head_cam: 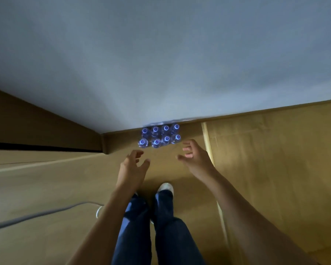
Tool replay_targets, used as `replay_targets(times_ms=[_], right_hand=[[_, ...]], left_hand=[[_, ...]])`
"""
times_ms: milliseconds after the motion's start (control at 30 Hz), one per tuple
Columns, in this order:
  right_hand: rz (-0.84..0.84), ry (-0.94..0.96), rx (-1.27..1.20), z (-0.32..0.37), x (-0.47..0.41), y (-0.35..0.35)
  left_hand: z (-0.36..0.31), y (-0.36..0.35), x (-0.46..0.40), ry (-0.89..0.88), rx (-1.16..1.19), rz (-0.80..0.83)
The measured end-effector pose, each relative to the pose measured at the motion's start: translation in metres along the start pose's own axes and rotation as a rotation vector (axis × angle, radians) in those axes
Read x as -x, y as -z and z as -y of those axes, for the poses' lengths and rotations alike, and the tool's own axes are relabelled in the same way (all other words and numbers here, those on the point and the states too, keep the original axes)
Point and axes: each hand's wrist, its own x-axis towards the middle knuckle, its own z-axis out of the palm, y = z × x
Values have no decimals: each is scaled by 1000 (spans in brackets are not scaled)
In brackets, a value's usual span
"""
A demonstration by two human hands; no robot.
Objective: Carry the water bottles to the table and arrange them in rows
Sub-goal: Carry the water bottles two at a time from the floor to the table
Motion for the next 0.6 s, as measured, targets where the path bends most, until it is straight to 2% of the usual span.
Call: replay_targets(times_ms=[267, 433, 600], right_hand=[[24, 8, 72, -67, -97, -87], [91, 62, 224, -133, -157, -145], [13, 87, 237, -193, -234, -191]], left_hand=[[95, -43, -83, 41, -137, 73], [166, -82, -143, -40, -189, 24], [240, -122, -220, -111, -293, 45]])
